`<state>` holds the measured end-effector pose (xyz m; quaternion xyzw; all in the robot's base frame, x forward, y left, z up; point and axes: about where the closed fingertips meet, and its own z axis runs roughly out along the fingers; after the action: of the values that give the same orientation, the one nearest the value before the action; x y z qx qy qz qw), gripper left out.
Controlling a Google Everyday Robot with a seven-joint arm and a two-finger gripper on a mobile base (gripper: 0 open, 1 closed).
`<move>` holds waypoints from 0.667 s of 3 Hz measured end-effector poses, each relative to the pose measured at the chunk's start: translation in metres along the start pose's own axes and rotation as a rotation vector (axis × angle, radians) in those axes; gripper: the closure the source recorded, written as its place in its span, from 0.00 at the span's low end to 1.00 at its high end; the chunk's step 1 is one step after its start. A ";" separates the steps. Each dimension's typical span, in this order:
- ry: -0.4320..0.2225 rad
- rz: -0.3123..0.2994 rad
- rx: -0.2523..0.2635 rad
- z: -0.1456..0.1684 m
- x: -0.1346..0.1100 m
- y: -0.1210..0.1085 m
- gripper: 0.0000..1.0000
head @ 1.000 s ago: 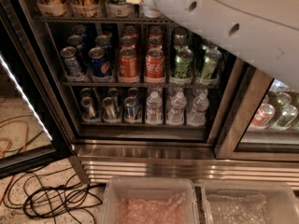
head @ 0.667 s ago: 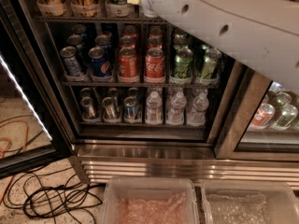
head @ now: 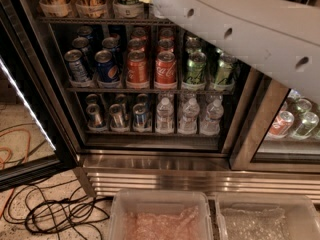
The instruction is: Pick 7up can from top shelf of fridge
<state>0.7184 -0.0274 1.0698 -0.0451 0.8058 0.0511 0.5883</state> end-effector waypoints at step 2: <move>-0.027 -0.003 0.061 0.020 -0.008 -0.016 0.25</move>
Offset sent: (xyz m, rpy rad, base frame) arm 0.0389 -0.0202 -0.0007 -0.0208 -0.0421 -0.0932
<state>0.7421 -0.0403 1.0706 -0.0276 0.7989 0.0264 0.6003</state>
